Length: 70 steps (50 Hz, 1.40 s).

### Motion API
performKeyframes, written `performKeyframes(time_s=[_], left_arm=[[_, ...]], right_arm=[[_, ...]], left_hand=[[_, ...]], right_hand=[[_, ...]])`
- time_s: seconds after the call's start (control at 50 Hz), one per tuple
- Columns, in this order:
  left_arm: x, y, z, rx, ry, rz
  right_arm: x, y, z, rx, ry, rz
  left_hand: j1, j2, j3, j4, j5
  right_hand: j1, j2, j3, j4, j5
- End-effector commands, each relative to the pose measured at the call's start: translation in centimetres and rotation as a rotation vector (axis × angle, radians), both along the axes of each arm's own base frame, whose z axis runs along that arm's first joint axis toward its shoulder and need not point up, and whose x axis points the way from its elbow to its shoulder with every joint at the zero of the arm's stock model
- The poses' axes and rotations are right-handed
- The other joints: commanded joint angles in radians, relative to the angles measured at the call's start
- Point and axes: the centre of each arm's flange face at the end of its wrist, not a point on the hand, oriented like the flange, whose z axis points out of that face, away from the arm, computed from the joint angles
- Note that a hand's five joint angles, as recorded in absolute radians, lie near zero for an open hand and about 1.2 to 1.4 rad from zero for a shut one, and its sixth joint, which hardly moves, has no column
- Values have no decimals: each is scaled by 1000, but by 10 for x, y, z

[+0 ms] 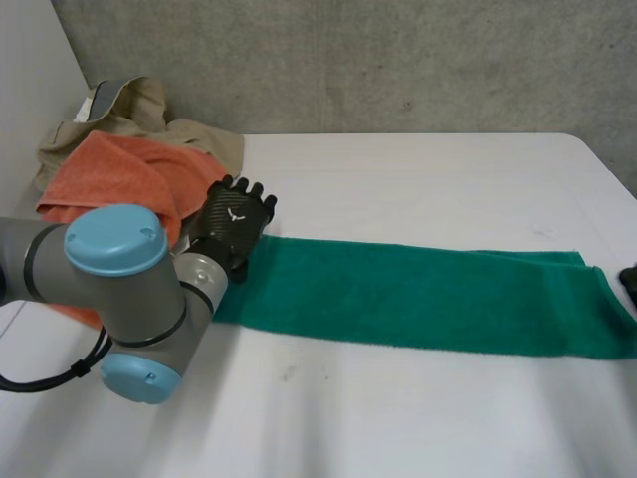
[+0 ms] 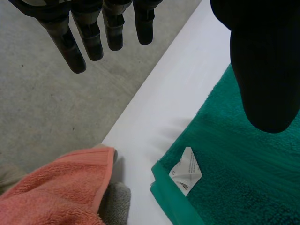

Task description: Fold the laundry.

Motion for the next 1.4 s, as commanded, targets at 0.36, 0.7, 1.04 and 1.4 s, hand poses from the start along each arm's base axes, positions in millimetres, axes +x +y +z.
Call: performKeyframes(time_s=[0.36, 0.7, 1.04, 1.4], left_arm=[[12, 13, 24, 19, 107, 14], [9, 22, 17, 44, 100, -4], [19, 30, 28, 31, 107, 8], [33, 32, 41, 7, 121, 43]], right_arm=[[9, 25, 3, 62, -241, 100], [-18, 7, -22, 27, -154, -5], [16, -10, 47, -278, 180, 124], [292, 141, 19, -499, -29, 1145]], left_hand=[[-18, -29, -34, -30, -48], [-18, -29, -34, -30, -48], [-18, -29, -34, -30, -48], [-18, -29, -34, -30, -48]], right_hand=[[-616, -657, -663, -673, -644], [258, 217, 210, 201, 230], [258, 217, 210, 201, 230], [258, 217, 210, 201, 230]])
